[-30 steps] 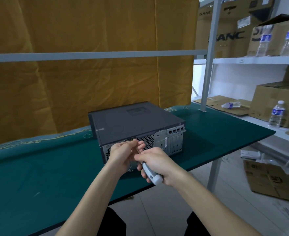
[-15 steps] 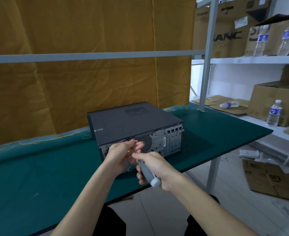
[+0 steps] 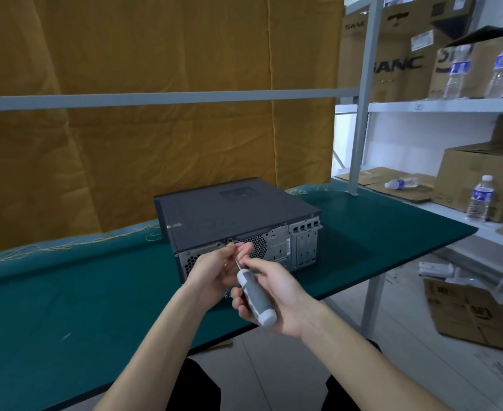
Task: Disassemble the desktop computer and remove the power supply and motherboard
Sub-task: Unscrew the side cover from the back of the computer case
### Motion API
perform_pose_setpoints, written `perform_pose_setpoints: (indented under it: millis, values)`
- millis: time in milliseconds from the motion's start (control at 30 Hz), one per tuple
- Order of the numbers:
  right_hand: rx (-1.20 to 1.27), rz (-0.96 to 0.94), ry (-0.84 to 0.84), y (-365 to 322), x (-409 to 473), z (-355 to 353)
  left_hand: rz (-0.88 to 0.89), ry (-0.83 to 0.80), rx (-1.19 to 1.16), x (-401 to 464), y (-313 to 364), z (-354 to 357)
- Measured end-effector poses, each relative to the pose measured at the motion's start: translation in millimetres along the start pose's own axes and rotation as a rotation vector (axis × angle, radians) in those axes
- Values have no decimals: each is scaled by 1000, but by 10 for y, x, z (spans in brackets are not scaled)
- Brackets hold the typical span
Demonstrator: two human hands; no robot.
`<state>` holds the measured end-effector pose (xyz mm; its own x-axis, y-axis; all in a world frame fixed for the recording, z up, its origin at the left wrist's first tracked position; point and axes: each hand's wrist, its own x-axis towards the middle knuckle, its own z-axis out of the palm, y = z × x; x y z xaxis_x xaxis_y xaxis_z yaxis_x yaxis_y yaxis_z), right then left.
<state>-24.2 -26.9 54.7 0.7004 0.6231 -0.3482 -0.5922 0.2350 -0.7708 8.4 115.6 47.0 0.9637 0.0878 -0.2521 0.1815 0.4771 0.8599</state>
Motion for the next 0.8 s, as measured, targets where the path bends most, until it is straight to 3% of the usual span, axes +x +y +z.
perform_pose_setpoints:
  millis: [67, 200, 267, 333, 467, 667, 733, 800]
  values:
    - [-9, -4, 0, -27, -20, 0, -19, -30, -32, -10, 9, -26]
    - [-518, -204, 228, -77, 7, 48, 123, 156, 112, 22, -35, -28]
    - [-601, -211, 260, -87, 20, 67, 165, 188, 115, 22, -38, -14]
    - [-474, -144, 197, -76, 1, 62, 138, 162, 61, 4, -12, 10]
    - [-25, 52, -85, -98, -95, 28, 86, 93, 23, -15, -4, -15]
    - [-485, -210, 173, -70, -23, 86, 97, 100, 129, -18, 55, 24]
    - [-386, -174, 151, -40, -4, 70, 57, 57, 98, -16, 81, 32]
    - [-118, -19, 23, -39, -46, 61, 10, 22, 78, -45, 83, 21]
